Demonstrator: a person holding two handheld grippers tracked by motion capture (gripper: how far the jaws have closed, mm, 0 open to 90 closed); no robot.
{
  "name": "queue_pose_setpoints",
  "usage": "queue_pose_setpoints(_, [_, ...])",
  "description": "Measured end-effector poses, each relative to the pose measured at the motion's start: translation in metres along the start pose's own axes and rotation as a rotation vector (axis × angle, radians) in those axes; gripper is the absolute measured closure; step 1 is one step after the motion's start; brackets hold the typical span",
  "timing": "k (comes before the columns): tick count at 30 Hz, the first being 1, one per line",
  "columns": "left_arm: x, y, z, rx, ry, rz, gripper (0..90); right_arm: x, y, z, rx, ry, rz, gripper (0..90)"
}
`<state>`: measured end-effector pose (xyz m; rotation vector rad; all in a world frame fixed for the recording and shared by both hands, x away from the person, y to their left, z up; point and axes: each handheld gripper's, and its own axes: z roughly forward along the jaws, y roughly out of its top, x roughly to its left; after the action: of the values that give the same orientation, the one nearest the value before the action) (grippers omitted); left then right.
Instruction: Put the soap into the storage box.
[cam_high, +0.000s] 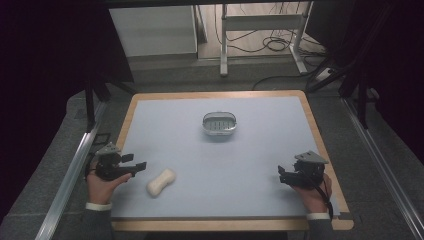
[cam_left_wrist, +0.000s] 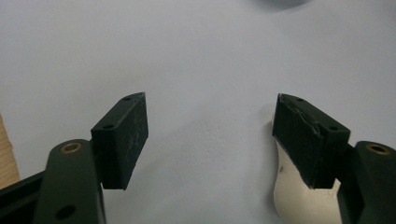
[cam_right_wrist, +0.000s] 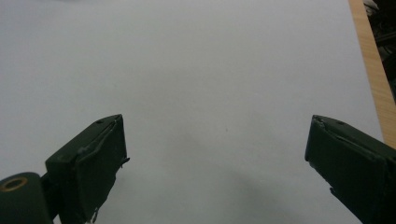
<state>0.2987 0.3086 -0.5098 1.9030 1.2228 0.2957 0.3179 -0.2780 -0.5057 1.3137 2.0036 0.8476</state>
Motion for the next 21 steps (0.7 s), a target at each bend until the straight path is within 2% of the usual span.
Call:
queue_pose_setpoints(5, [0.0007,-0.0005,0.0022,0.013,-0.006,0.001,26.8,-0.0004,-0.0013,0.0007,-0.003,0.019,-0.008,6.0])
queue_pose_setpoints(8, [-0.0001,-0.0004,0.0028,0.006,-0.001,0.004,27.0,0.0004,-0.002,0.0006,0.005,0.021,0.0,6.4])
queue_pose_setpoints(12, [-0.0004,-0.0014,0.0042,0.022,-0.003,0.006,26.9,-0.0014,-0.0016,-0.0012,-0.001,0.025,0.01,6.7])
queue_pose_setpoints(16, [0.0008,-0.0041,0.004,0.01,0.015,-0.005,27.5,-0.0035,-0.0023,-0.0036,-0.002,0.036,0.017,8.3])
queue_pose_setpoints(17, [0.0015,-0.0068,0.0049,0.009,0.026,-0.018,27.6,-0.0035,-0.0027,-0.005,-0.008,0.036,0.015,8.3])
queue_pose_setpoints(21, [0.0013,-0.0086,0.0081,0.028,0.045,-0.029,27.7,-0.0062,-0.0041,-0.0067,-0.017,0.052,0.023,8.3])
